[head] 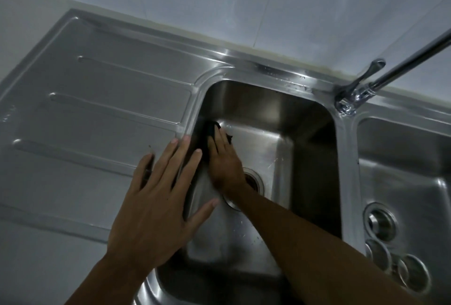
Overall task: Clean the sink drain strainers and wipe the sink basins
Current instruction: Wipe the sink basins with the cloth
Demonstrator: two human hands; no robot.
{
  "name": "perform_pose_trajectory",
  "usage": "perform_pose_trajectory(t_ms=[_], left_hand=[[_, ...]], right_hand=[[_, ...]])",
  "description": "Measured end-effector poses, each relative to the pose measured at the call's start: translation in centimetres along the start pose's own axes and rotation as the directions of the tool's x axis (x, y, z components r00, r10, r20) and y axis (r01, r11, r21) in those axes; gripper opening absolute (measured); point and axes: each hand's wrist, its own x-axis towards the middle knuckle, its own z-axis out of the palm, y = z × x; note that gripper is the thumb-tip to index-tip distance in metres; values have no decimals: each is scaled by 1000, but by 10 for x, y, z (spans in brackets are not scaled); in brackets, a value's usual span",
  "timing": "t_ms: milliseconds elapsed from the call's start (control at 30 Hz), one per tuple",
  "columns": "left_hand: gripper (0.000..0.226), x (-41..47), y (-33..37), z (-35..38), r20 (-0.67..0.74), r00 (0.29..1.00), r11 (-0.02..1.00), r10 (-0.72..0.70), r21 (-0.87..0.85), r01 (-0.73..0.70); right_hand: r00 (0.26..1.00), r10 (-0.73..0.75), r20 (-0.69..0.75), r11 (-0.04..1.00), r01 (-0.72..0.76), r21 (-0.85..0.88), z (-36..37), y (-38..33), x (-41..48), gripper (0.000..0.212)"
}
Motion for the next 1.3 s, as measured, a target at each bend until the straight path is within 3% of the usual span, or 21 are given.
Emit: perform_pose_trajectory(t_ms=[67, 167, 267, 333, 400, 500, 567, 633, 700, 800, 900, 967, 1067, 1100, 1167, 1300], left_hand=[[86, 0, 0, -1, 18, 1000, 1000, -4, 3, 4], [86, -1, -1, -3, 33, 999, 1000, -12, 15, 12], [87, -1, -3, -1, 23, 1000, 1000, -1, 22, 1], [87, -1, -3, 0, 10, 1000, 1000, 2, 21, -3], [87, -2, -3, 2, -5, 1000, 1000, 2, 12, -2], [87, -3, -4, 5, -27, 1000, 1000, -9, 1, 9], [88, -2, -4, 7, -49, 999, 1000, -9, -3, 9], [88, -2, -4, 9, -76, 997, 1000, -4, 3, 4], [87, -3, -4, 12, -94, 996, 1000, 1, 10, 0], [88, -3, -7, 16, -100, 995, 1000, -3, 15, 5], [89, -2, -10, 21, -98, 995, 1000, 5, 26, -2], [89, -1, -11, 23, -107, 994, 1000, 0, 20, 3], [89, -1, -11, 22, -97, 995, 1000, -10, 14, 12], [89, -1, -10, 21, -89, 996, 1000, -10, 14, 12], [90, 0, -9, 19, -73, 997, 1000, -16, 15, 17], [88, -2, -4, 12, -58, 998, 999, -38, 17, 39]], right_hand=[[990, -114, 81, 990, 120, -73, -13, 4, 3, 64], [942, -256, 218, 869, 323, -374, -49, 35, 19, 44], [909, -248, 334, 633, 413, -655, -91, 55, 40, 33], [843, -201, 499, 541, 520, -661, -101, 70, 38, 38], [846, -77, 528, 488, 493, -720, -126, 82, 24, 37], [868, 38, 495, 579, 385, -719, -178, 105, -10, 34], [920, -85, 383, 714, 324, -621, -215, 116, -41, 33], [947, -257, 191, 852, 315, -418, -239, 121, -86, 28], [958, -282, 43, 955, 285, -85, -247, 116, -151, 33], [932, -349, 92, 936, 344, 69, -238, 119, -221, 29], [925, -374, 64, 925, 367, 96, -236, 141, -208, 41], [960, -280, 24, 960, 280, 5, -237, 166, -169, 43], [993, 119, -19, 992, -118, 51, -242, 189, -118, 50], [986, 165, -30, 984, -162, 73, -242, 189, -114, 53], [992, 114, -57, 991, -110, 75, -238, 177, -133, 51], [958, -271, 95, 963, 269, 35, -246, 144, -204, 41]])
